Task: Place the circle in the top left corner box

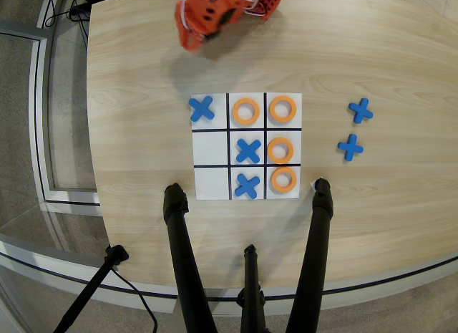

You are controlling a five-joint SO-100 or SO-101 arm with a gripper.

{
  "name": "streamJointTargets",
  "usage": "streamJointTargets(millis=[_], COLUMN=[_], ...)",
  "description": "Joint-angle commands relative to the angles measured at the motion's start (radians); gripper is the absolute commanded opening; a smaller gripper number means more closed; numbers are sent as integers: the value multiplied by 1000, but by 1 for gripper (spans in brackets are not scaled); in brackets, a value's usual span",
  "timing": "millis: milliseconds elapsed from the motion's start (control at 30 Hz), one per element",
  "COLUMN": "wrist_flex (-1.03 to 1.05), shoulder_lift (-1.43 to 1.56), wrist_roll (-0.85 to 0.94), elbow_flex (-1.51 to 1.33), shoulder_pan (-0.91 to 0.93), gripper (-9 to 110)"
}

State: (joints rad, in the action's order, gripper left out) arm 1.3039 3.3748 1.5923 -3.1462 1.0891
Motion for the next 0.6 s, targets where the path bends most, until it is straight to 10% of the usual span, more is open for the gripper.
streamJointTargets(millis=[0,567], wrist_flex=[-3,-3], shoulder_lift=[20,18], wrist_roll=[0,0], elbow_flex=[-57,-57], shoulder_pan=[353,440], gripper=[0,0])
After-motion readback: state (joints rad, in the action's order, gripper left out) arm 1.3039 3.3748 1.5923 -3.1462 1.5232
